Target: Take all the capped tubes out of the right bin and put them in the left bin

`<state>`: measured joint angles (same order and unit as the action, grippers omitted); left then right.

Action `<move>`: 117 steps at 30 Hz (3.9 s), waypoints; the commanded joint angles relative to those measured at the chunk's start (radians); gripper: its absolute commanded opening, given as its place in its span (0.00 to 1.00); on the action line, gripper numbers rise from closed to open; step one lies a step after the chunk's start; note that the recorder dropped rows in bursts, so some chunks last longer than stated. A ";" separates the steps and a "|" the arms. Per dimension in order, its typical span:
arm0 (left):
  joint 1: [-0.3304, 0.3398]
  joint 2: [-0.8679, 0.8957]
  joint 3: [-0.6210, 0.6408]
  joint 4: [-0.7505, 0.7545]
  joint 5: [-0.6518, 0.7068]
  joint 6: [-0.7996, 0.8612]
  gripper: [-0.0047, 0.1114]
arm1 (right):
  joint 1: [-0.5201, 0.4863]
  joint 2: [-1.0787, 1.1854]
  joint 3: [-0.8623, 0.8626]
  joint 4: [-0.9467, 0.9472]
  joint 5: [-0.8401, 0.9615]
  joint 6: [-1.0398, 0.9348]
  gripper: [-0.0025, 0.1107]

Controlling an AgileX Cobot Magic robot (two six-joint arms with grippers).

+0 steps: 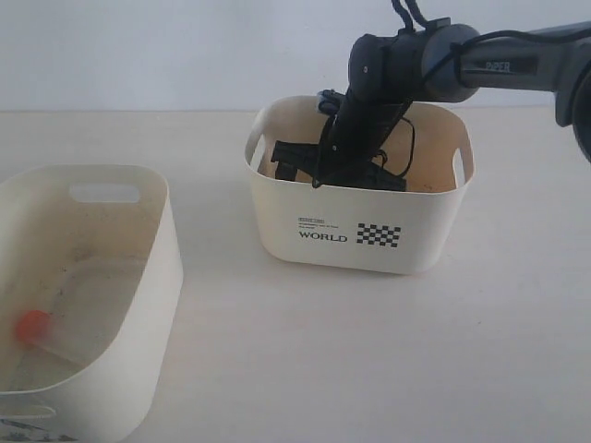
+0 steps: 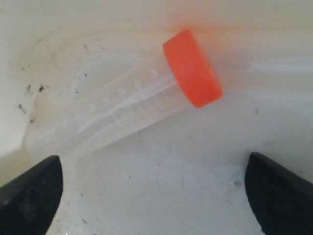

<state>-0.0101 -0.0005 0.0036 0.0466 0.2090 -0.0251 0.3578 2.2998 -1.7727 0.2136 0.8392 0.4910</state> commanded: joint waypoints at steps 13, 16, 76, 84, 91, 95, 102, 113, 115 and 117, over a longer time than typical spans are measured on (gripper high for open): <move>0.000 0.000 -0.004 0.002 0.000 -0.010 0.08 | -0.009 0.004 0.005 0.018 0.047 -0.069 0.02; 0.000 0.000 -0.004 0.002 0.000 -0.010 0.08 | -0.009 -0.059 0.005 0.040 0.047 -0.113 0.02; 0.000 0.000 -0.004 0.002 0.000 -0.010 0.08 | 0.011 0.050 -0.229 -0.365 0.382 -0.168 0.61; 0.000 0.000 -0.004 0.002 0.000 -0.010 0.08 | 0.011 0.105 -0.229 -0.299 0.382 -0.162 0.61; 0.000 0.000 -0.004 0.002 0.000 -0.010 0.08 | 0.011 0.108 -0.229 -0.191 0.382 -0.164 0.61; 0.000 0.000 -0.004 0.002 0.000 -0.010 0.08 | 0.011 0.108 -0.229 -0.196 0.382 -0.164 0.61; 0.000 0.000 -0.004 0.002 0.000 -0.010 0.08 | 0.011 0.108 -0.229 -0.198 0.382 -0.164 0.61; 0.000 0.000 -0.004 0.002 0.000 -0.010 0.08 | 0.011 0.147 -0.229 -0.196 0.382 -0.164 0.60; 0.000 0.000 -0.004 0.002 0.000 -0.010 0.08 | 0.011 0.157 -0.229 -0.196 0.382 -0.164 0.60; 0.000 0.000 -0.004 0.002 0.000 -0.010 0.08 | 0.011 0.157 -0.229 -0.196 0.382 -0.164 0.50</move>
<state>-0.0101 -0.0005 0.0036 0.0466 0.2090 -0.0251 0.3713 2.4253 -2.0072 0.0175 1.2273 0.3258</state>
